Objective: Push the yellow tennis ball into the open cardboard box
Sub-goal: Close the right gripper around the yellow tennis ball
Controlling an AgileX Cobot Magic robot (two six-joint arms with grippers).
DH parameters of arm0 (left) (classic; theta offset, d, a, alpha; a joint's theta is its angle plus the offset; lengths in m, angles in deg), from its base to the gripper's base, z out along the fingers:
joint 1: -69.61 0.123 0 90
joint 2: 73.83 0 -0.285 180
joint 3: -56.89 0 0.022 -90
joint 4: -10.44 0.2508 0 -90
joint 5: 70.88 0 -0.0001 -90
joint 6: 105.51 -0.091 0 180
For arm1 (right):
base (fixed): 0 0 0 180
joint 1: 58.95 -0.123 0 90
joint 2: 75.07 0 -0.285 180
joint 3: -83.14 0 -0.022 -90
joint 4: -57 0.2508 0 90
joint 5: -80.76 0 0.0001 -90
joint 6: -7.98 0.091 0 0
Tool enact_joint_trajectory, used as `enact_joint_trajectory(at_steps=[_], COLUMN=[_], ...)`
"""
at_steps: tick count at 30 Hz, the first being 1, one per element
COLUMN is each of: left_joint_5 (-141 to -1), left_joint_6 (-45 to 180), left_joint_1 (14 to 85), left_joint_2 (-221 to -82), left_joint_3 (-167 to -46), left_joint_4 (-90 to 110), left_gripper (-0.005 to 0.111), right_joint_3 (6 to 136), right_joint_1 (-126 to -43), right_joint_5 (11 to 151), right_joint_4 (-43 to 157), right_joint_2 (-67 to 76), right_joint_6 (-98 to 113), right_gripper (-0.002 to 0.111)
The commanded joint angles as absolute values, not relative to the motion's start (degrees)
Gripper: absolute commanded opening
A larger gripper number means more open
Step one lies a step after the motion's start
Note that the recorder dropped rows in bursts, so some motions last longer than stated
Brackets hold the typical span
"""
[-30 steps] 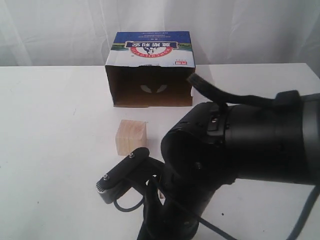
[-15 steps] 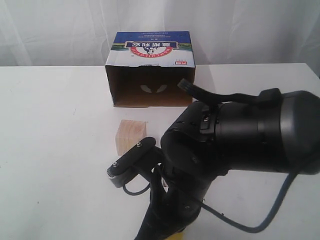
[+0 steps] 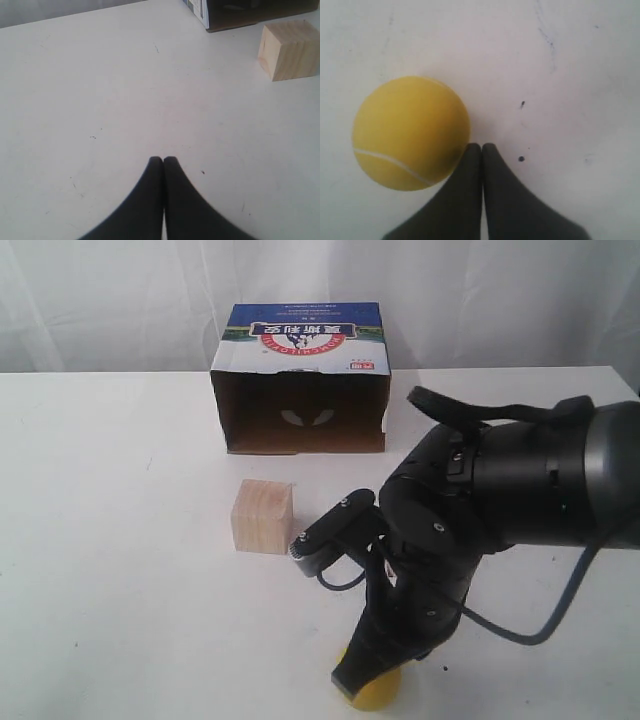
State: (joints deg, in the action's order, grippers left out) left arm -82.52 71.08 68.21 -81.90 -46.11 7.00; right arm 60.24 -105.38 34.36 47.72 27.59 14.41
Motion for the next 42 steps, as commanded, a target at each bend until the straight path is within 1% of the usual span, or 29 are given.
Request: enact_joint_trajectory(at_steps=[1, 7, 12, 16, 21, 30, 42], left_joint_5=[-82.66, -82.66, -82.66, -82.66, -82.66, -82.55, -82.55], left_joint_6=[71.51, 71.51, 71.51, 71.51, 71.51, 71.51, 71.51], left_joint_1=[68.37, 68.37, 68.37, 68.37, 68.37, 68.37, 68.37], left_joint_2=[-81.62, -81.62, -81.62, -81.62, -81.62, -81.62, -81.62], left_joint_3=[-45.89, -45.89, -45.89, -45.89, -45.89, -45.89, -45.89], left_joint_4=[6.85, 6.85, 6.85, 6.85, 6.85, 6.85, 6.85], left_gripper=[0.000, 0.000, 0.000, 0.000, 0.000, 0.000, 0.000], right_joint_3=[62.02, 65.80, 65.45, 64.31, 64.08, 64.08, 64.08], right_joint_1=[-102.83, -101.72, -103.65, -107.14, -109.20, -109.20, -109.20], right_joint_5=[33.55, 28.21, 25.60, 27.86, 32.79, 36.27, 35.89], right_joint_4=[43.27, 41.75, 49.14, 50.84, 52.29, 54.34, 54.87], right_joint_2=[25.21, 20.83, 18.69, 18.78, 21.53, 29.84, 31.09], right_joint_6=[14.78, 15.78, 15.78, 15.78, 15.78, 13.74, 13.22], right_gripper=[0.000, 0.000, 0.000, 0.000, 0.000, 0.000, 0.000])
